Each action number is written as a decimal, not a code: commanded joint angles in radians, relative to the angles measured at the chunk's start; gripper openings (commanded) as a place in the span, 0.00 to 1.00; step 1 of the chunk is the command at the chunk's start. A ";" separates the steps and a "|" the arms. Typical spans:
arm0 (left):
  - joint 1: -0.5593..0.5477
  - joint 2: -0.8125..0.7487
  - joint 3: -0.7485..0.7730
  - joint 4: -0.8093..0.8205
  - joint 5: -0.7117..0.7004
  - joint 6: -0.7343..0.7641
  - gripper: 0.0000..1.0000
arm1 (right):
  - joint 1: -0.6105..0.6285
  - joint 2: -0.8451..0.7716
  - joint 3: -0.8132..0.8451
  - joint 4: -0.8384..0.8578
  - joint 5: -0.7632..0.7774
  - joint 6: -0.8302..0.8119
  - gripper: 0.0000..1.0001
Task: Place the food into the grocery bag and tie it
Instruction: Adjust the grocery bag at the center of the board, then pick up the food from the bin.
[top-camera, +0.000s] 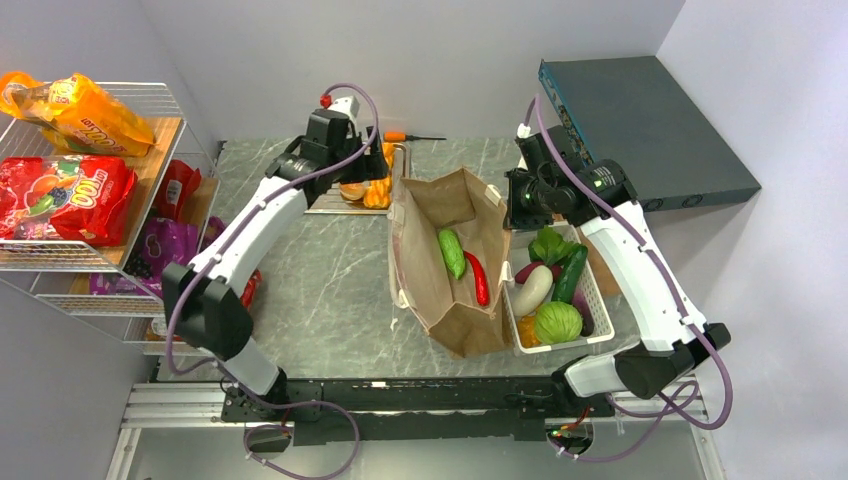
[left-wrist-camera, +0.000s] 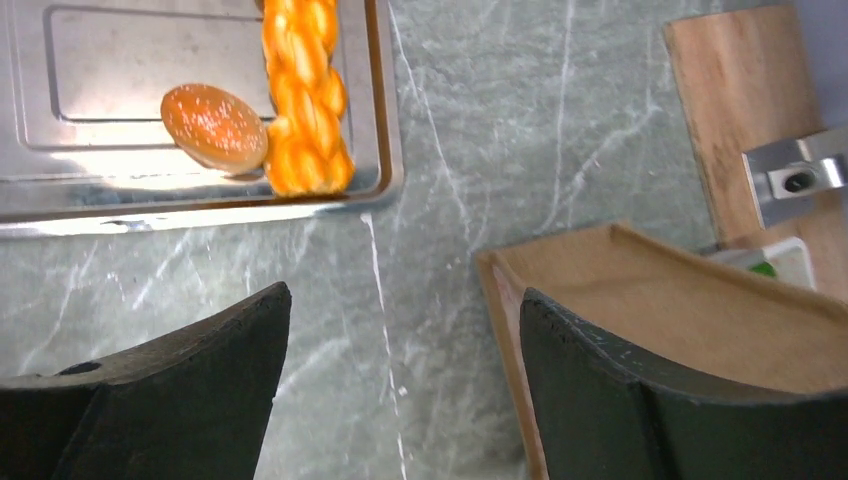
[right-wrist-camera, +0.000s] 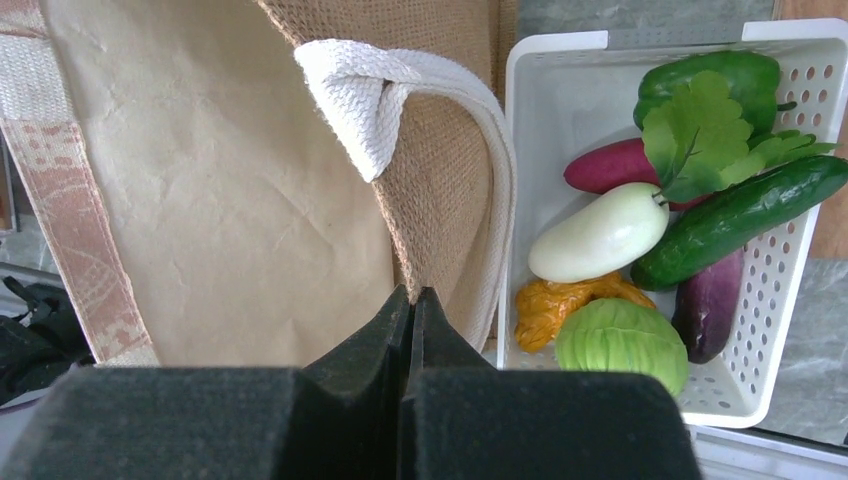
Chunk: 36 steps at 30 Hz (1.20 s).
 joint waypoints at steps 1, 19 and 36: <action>0.032 0.090 0.061 0.178 0.005 0.092 0.86 | -0.007 -0.023 0.020 0.053 0.013 0.037 0.00; 0.167 0.472 0.185 0.352 0.130 0.072 0.75 | -0.013 0.013 -0.027 0.043 -0.041 0.223 0.00; 0.167 0.564 0.277 0.178 -0.145 0.017 0.91 | -0.013 0.023 -0.067 0.060 -0.043 0.236 0.00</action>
